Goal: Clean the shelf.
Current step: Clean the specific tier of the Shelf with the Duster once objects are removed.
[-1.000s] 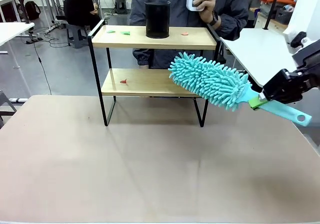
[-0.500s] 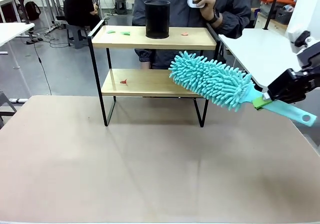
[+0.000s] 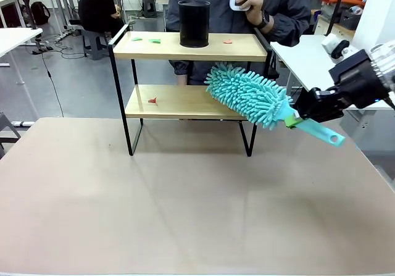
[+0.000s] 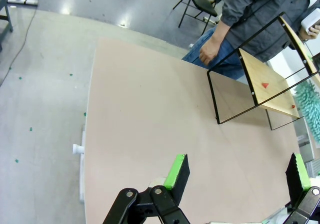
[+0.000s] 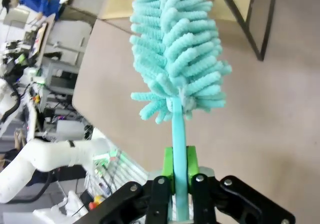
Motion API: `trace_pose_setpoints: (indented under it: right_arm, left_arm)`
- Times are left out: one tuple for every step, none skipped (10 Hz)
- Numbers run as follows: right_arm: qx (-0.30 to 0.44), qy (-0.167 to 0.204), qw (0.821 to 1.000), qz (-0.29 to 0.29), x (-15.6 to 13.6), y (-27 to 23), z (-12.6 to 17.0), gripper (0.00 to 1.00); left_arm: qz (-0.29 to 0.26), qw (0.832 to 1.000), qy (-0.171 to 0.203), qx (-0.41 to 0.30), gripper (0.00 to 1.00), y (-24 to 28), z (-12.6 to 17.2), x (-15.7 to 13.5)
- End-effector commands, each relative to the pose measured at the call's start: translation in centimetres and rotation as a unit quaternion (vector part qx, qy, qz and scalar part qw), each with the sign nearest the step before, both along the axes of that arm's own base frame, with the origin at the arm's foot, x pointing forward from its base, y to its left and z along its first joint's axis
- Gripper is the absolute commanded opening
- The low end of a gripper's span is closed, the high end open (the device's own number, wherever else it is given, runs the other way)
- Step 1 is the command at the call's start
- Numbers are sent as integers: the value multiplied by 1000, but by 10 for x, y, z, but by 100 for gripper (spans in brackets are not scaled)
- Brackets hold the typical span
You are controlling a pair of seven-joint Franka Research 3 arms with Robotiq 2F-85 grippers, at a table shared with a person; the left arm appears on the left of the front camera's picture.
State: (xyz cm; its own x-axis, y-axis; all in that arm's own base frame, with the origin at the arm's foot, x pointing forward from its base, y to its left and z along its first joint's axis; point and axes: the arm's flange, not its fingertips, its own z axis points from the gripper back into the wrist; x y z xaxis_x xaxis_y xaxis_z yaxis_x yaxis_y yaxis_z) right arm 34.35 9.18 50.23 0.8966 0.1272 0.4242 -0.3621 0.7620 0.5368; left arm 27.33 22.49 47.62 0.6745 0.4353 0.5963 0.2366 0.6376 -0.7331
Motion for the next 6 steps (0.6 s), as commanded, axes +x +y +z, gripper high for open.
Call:
trace_pose_setpoints:
  right_arm:
    - [-3,-21,999,-49,18,23,-11,12]
    - [1,-24,997,-67,24,30,-16,12]
    - [-7,-41,995,-88,28,39,-22,12]
    - [-10,-46,993,-106,31,47,-29,12]
    - [-27,-48,990,-126,33,54,-36,12]
    - [-39,-39,990,-131,36,60,-43,12]
  left_arm:
    - [-2,1000,-16,0,100,-1,-1,1]
    - [-2,1000,-16,0,100,-1,-1,1]
    - [-2,1000,-16,0,100,-1,-1,1]
    - [-2,1000,-16,0,100,-1,-1,1]
    - [-2,1000,-16,0,100,-1,-1,1]
    - [-2,1000,-16,0,100,-1,-1,1]
